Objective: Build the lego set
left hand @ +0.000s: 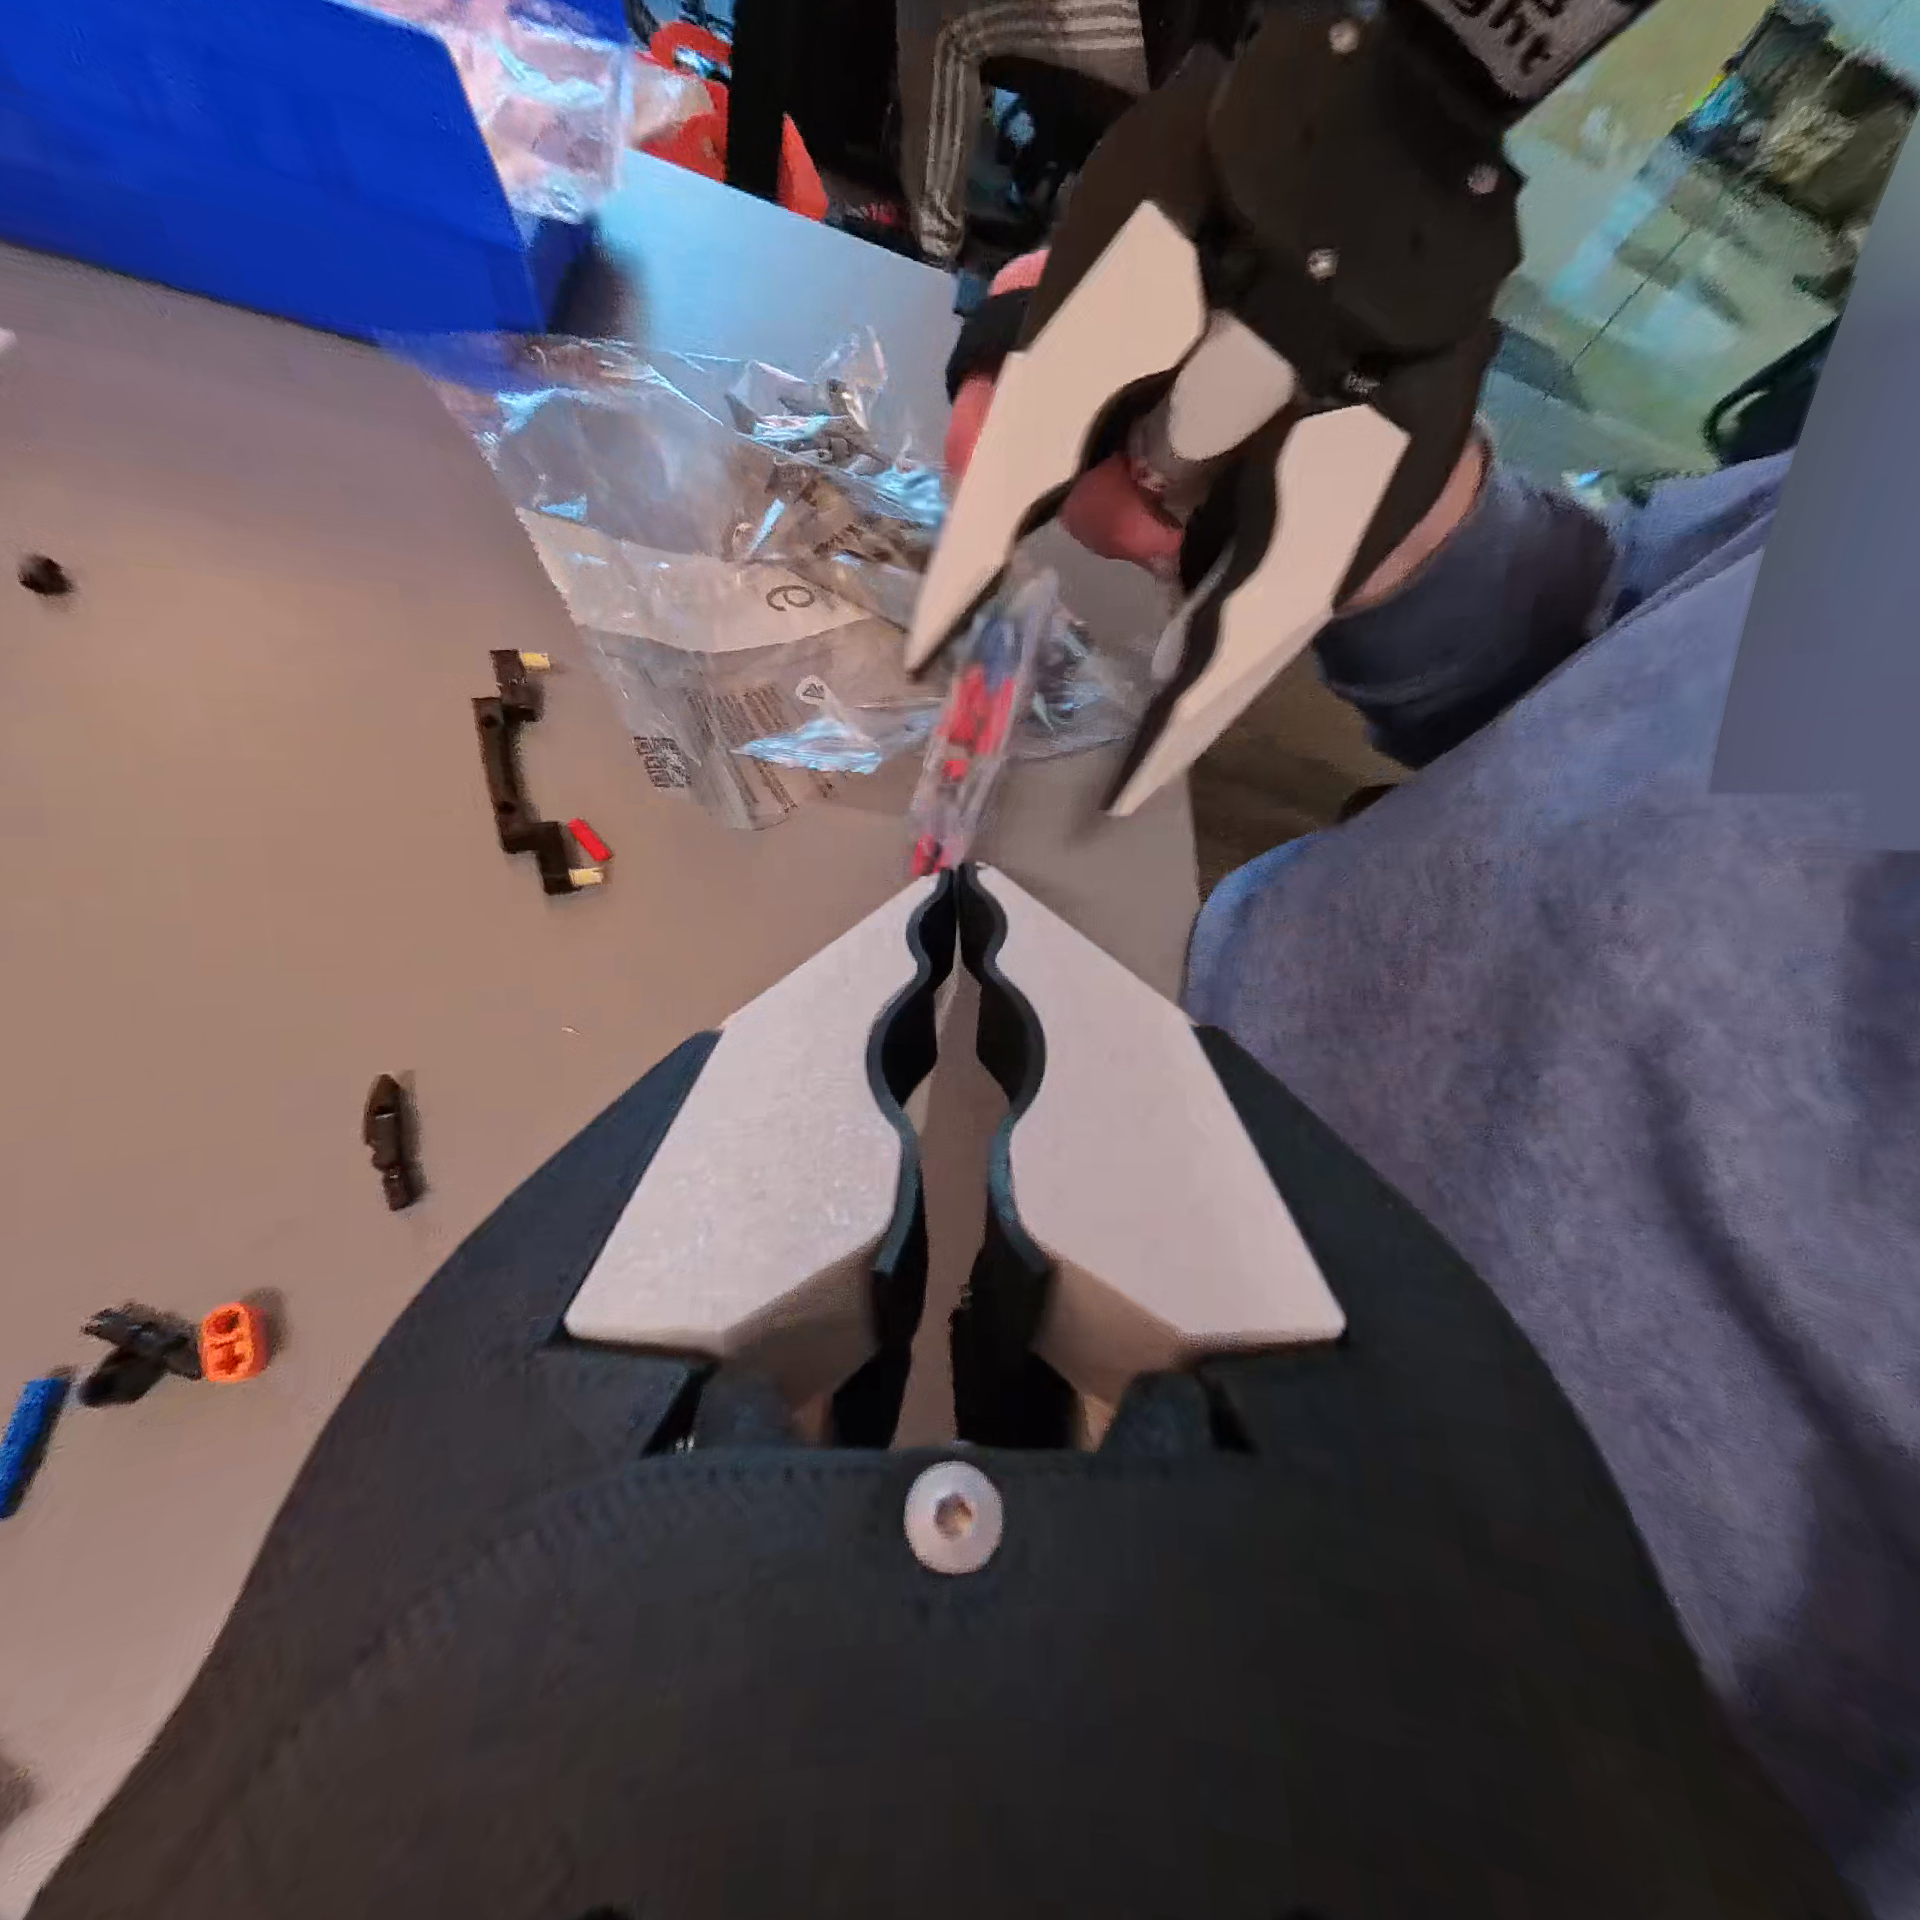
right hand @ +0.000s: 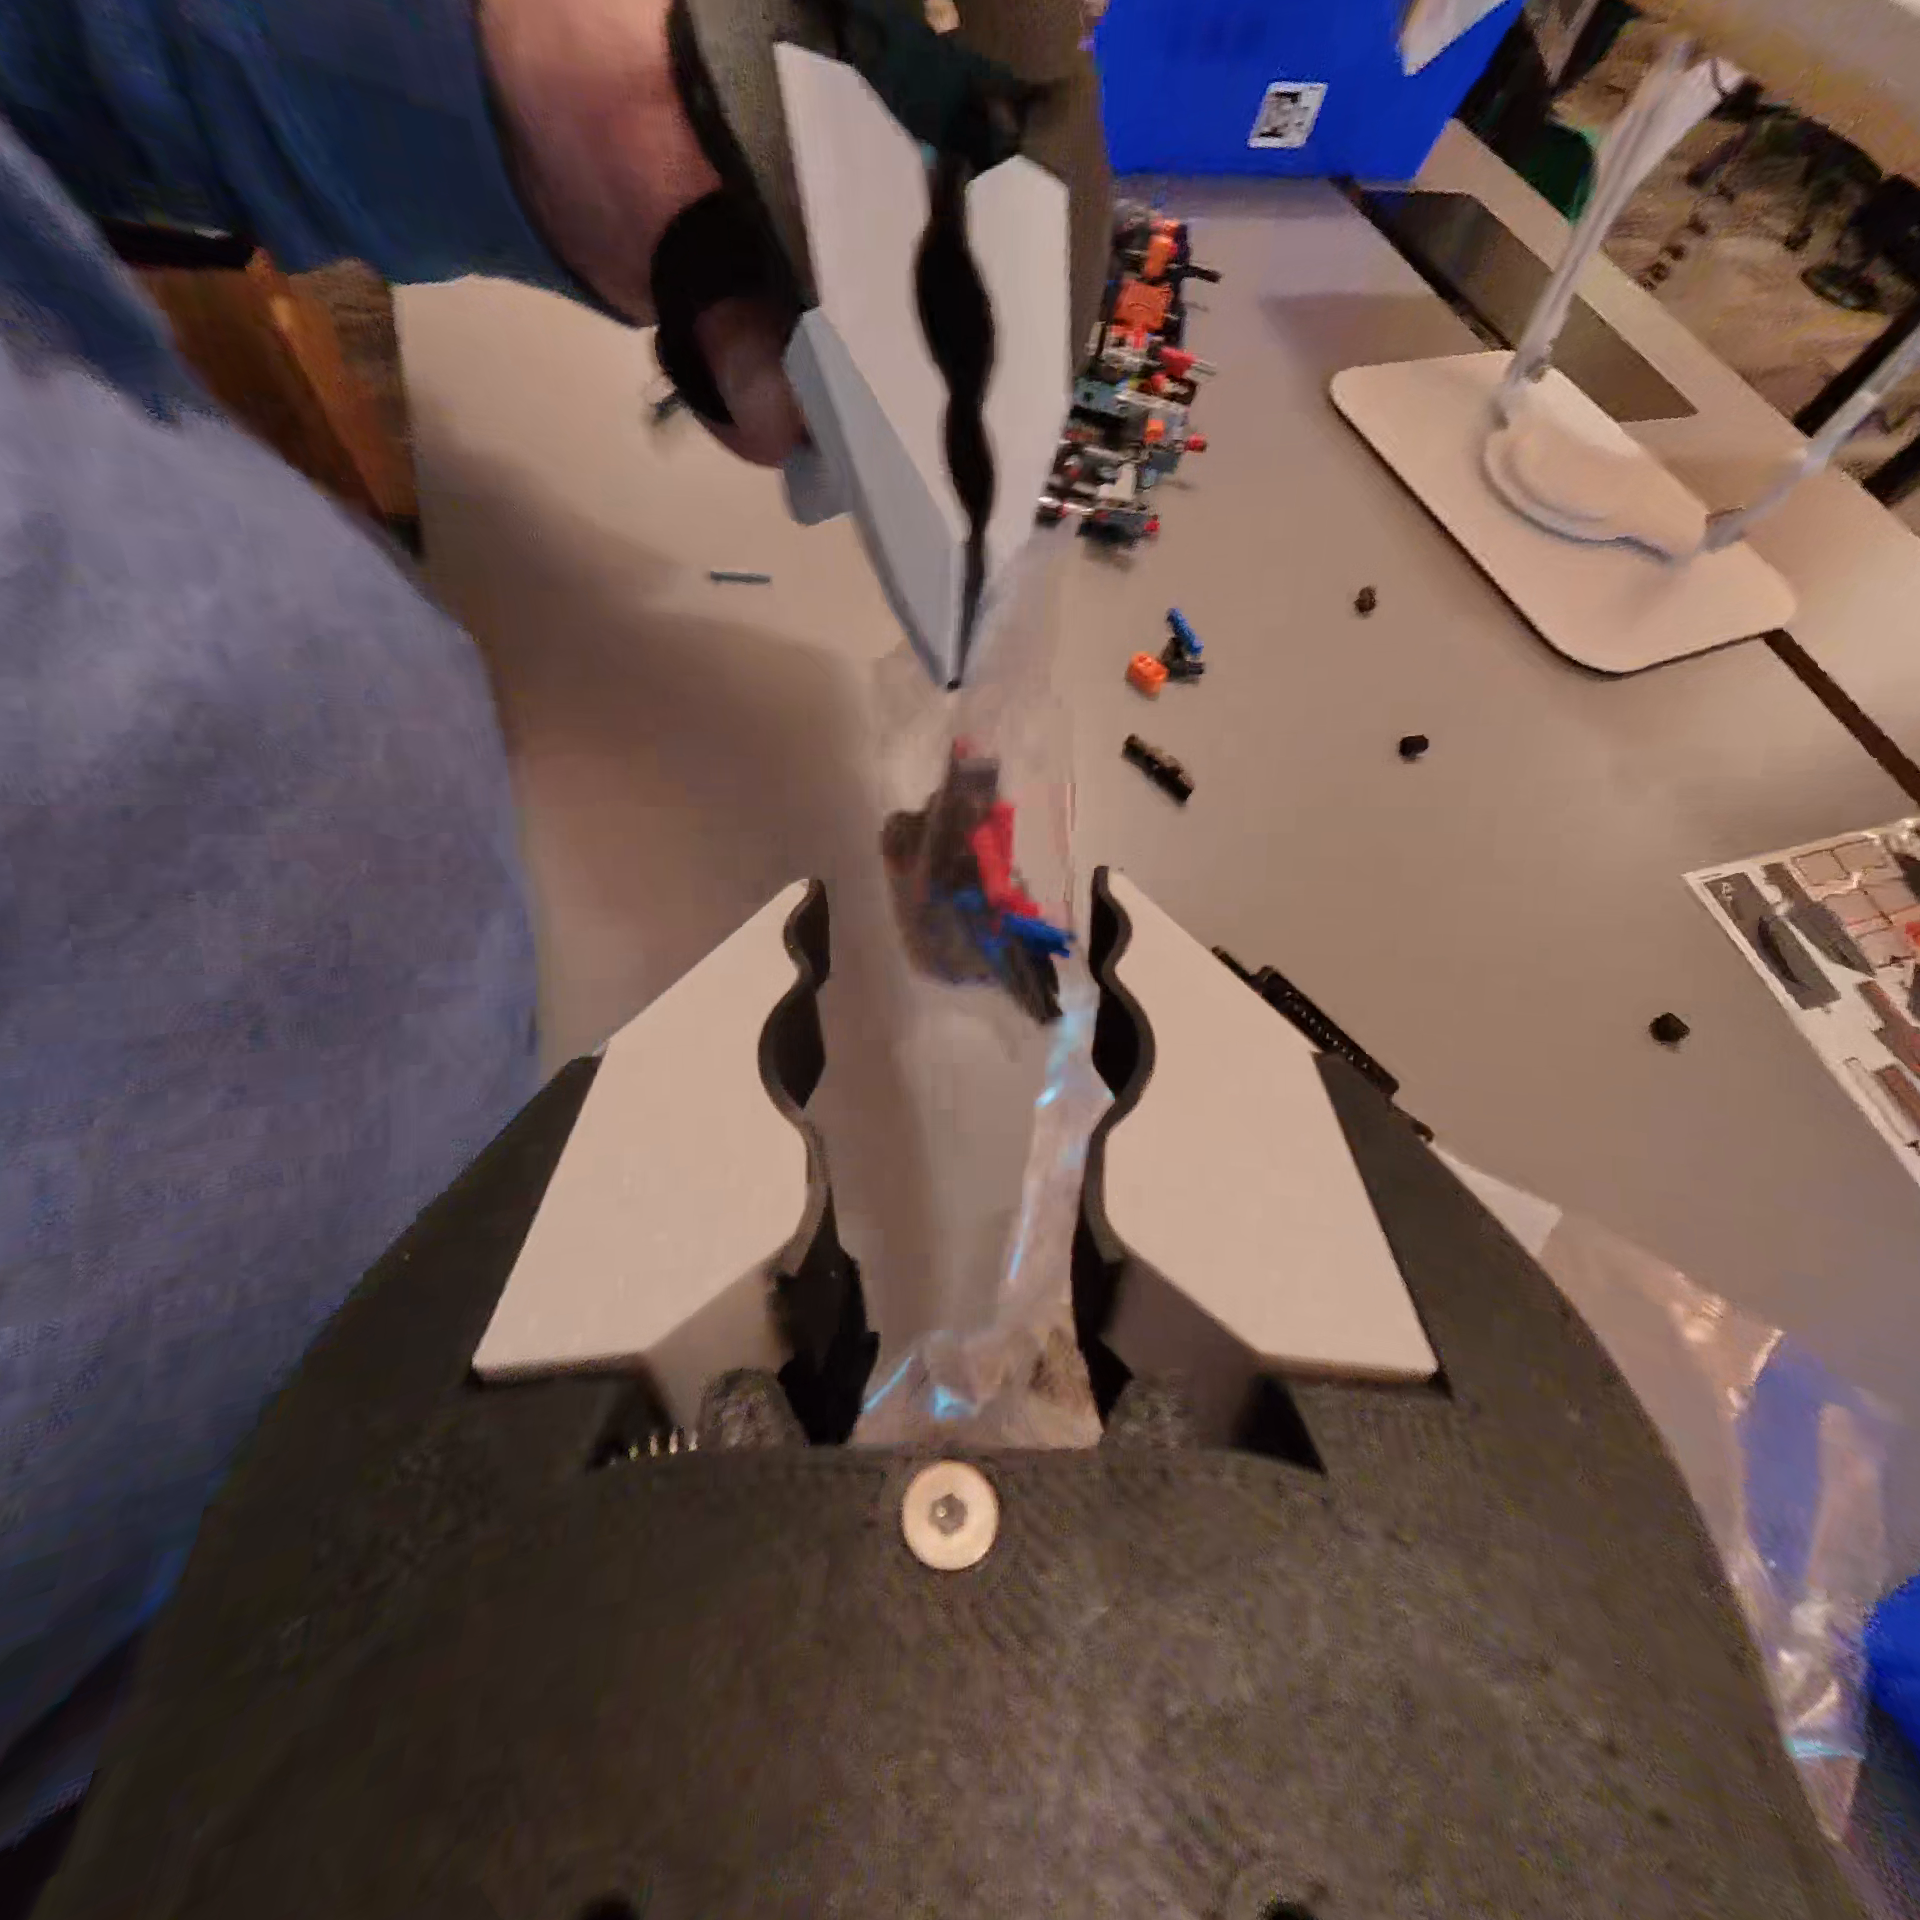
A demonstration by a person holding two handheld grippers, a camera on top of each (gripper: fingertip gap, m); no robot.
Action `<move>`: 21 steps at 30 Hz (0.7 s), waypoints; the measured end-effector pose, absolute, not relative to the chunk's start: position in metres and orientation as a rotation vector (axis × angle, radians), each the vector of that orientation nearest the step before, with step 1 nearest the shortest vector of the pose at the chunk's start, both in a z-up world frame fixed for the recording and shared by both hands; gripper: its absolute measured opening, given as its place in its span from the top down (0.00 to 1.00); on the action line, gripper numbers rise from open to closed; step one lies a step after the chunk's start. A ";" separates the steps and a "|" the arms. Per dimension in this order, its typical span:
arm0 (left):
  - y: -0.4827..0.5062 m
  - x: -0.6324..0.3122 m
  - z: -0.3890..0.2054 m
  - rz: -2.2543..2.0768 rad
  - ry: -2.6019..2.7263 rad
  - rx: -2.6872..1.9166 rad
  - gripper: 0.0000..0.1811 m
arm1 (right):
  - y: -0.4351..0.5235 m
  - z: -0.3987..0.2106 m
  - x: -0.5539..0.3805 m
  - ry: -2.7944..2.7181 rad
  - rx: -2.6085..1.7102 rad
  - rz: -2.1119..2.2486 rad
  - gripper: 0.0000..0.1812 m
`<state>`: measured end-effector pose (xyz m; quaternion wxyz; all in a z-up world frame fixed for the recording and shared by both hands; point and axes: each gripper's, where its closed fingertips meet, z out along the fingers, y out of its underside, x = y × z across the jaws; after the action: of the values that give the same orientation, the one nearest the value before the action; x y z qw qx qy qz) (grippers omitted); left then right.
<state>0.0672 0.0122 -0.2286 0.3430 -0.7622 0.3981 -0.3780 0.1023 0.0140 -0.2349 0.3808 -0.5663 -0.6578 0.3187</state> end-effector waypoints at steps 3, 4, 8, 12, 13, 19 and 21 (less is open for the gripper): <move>0.014 0.067 -0.226 -1.097 0.979 -2.007 1.00 | 0.030 -0.242 0.087 -1.662 -1.518 0.894 0.90; 0.015 0.066 -0.227 -1.132 0.957 -2.018 1.00 | 0.032 -0.244 0.084 -1.667 -1.536 0.971 0.95; 0.021 0.058 -0.226 -1.220 0.841 -2.011 1.00 | 0.031 -0.246 0.078 -1.657 -1.625 1.289 0.95; 0.027 0.056 -0.234 -1.154 0.856 -2.004 0.89 | 0.030 -0.248 0.073 -1.660 -1.700 1.443 0.95; 0.027 0.058 -0.237 -1.143 0.872 -2.010 0.89 | 0.031 -0.248 0.072 -1.662 -1.712 1.461 0.95; 0.036 0.058 -0.239 -1.215 0.801 -2.008 1.00 | 0.041 -0.245 0.063 -1.637 -1.737 1.531 0.95; 0.041 0.053 -0.235 -1.252 0.737 -1.992 1.00 | 0.049 -0.239 0.060 -1.569 -1.727 1.541 0.88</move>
<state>0.0532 0.0413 -0.2347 0.3317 -0.7622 0.2819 -0.4791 0.0596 0.0492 -0.2387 0.1717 -0.6085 -0.5527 0.5429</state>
